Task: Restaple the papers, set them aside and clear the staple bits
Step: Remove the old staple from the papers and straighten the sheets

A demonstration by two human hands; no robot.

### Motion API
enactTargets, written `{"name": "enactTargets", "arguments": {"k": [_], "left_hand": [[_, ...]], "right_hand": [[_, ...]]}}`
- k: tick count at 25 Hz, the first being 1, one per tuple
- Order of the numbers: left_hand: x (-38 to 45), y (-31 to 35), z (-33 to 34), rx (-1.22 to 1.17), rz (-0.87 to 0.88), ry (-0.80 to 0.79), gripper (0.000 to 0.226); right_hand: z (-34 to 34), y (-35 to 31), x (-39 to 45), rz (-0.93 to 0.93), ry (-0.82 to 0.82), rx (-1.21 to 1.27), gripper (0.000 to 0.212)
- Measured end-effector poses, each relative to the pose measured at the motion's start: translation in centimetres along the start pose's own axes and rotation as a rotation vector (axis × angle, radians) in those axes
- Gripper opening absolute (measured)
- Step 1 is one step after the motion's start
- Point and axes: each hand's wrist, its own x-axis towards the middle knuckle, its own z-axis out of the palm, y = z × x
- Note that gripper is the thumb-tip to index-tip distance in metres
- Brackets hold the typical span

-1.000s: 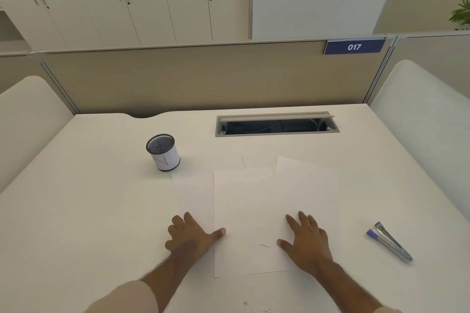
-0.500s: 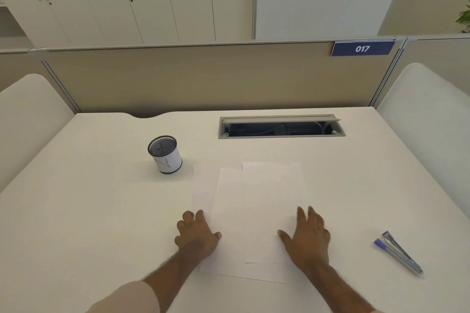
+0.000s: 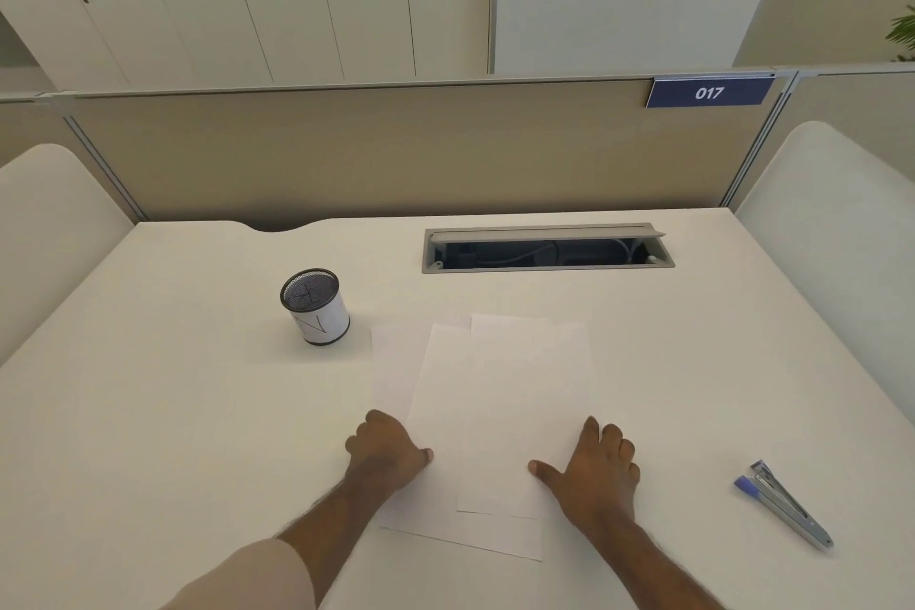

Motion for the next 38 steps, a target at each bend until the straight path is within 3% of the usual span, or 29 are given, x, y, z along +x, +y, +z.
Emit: {"name": "enactTargets", "arguments": {"k": [4, 10, 15, 21, 24, 27, 29, 31, 34, 38], "left_hand": [[0.6, -0.1, 0.1, -0.053, -0.032, -0.07, 0.076], [-1.2, 1.4, 0.7, -0.18, 0.049, 0.011, 0.084], [-1.2, 1.7, 0.9, -0.478, 0.143, 0.001, 0.044], [-1.1, 2.1, 1.0, -0.663, 0.186, -0.009, 0.026], [-0.7, 1.5, 0.5, -0.817, 0.216, -0.056, 0.017], [-0.9, 0.6, -1.7, -1.061, 0.264, -0.211, 0.026], [-1.0, -0.1, -3.3, -1.175, 0.325, -0.32, 0.031], [-1.2, -0.5, -4.6, -1.215, 0.392, -0.429, 0.039], [-1.9, 0.0, -6.4, -1.126, 0.458, -0.506, 0.052], [-3.1, 1.8, -9.3, -1.104, 0.474, -0.362, 0.042]], "right_hand": [[-0.2, 0.2, 0.2, 0.012, -0.008, 0.02, 0.105], [-0.5, 0.1, 0.4, 0.026, -0.017, 0.031, 0.108], [-0.5, 0.0, 0.7, 0.031, -0.04, 0.007, 0.112], [0.2, -0.7, -0.2, -0.103, -0.109, -0.018, 0.106], [-0.1, -0.9, 0.1, -0.099, -0.085, 0.208, 0.101], [-1.8, -0.8, 1.0, 0.093, 0.04, 0.719, 0.096], [-4.0, -0.7, 1.6, 0.131, -0.068, 1.049, 0.081], [-5.9, -1.0, 1.9, 0.054, -0.346, 1.311, 0.059], [-7.0, -1.9, 2.0, -0.006, -0.508, 1.406, 0.052], [-8.6, -4.6, 1.4, -0.142, -0.318, 1.305, 0.035]]}}
